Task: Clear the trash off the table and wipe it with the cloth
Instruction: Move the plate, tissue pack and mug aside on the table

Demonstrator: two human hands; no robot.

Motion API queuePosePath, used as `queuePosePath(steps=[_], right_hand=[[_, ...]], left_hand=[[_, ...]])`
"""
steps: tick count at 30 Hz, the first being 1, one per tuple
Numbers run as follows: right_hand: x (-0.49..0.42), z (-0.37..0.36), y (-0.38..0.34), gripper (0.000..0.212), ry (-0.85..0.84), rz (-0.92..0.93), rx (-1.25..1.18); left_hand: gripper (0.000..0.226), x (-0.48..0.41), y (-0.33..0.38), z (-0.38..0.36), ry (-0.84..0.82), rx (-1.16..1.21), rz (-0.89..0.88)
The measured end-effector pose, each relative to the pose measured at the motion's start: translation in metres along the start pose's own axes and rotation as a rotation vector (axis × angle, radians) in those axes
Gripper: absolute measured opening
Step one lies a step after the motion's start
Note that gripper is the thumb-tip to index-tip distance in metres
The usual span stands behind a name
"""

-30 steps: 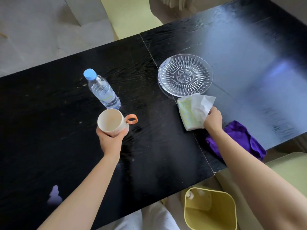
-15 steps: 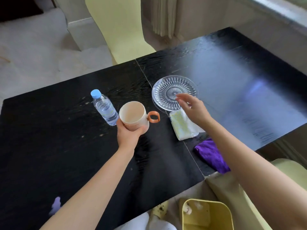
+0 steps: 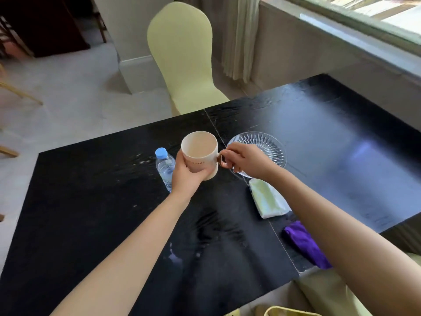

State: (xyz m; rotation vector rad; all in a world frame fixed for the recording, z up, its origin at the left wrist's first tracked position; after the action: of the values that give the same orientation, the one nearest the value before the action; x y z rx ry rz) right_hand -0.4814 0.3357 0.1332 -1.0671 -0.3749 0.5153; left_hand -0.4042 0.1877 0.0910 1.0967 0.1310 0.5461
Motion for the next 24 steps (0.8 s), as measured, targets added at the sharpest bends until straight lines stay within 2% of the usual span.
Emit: queuePosePath(steps=[3, 5, 7, 8, 10, 12, 15, 20, 24], right_hand=[[-0.010, 0.000, -0.004, 0.025, 0.059, 0.003, 0.028], [-0.015, 0.002, -0.005, 0.024, 0.098, -0.007, 0.032], [-0.017, 0.008, -0.006, 0.025, 0.136, -0.018, 0.059], [-0.019, 0.011, -0.006, 0.026, 0.154, -0.025, 0.074], [-0.022, 0.019, -0.006, 0.027, 0.199, -0.036, 0.091], [-0.023, 0.027, -0.006, 0.028, 0.255, -0.045, 0.087], [-0.020, 0.039, -0.006, 0.027, 0.326, -0.070, 0.100], [-0.008, 0.053, 0.003, 0.032, 0.397, -0.097, 0.057], [0.003, 0.070, 0.022, 0.035, 0.445, -0.134, 0.066]], left_hand=[[0.083, -0.015, 0.002, 0.024, -0.001, -0.106, -0.097], [0.080, -0.025, 0.001, 0.059, 0.137, -0.170, -0.147], [0.082, -0.040, -0.011, 0.092, 0.266, -0.184, -0.105], [0.085, -0.051, -0.021, 0.101, 0.278, -0.189, -0.059], [0.091, -0.074, -0.042, 0.100, 0.193, -0.183, 0.048], [0.093, -0.093, -0.060, 0.082, 0.041, -0.167, 0.121], [0.070, -0.108, -0.084, 0.049, -0.119, -0.113, 0.194], [0.017, -0.114, -0.095, 0.040, 0.006, 0.000, 0.188], [0.018, -0.107, -0.081, 0.031, 0.041, 0.000, 0.141]])
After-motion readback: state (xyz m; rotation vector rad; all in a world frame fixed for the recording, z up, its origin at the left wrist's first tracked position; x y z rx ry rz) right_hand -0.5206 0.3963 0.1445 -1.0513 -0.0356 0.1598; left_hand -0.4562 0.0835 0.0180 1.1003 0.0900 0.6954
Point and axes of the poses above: each hand's wrist, its own x-axis away from the middle knuckle, its own z-axis out of the back of the hand, y = z × x, the point moved 10 cm from there along -x, towards the middle knuckle, and after that the axes turned 14 degrees about -x, right-handed, at the moved point
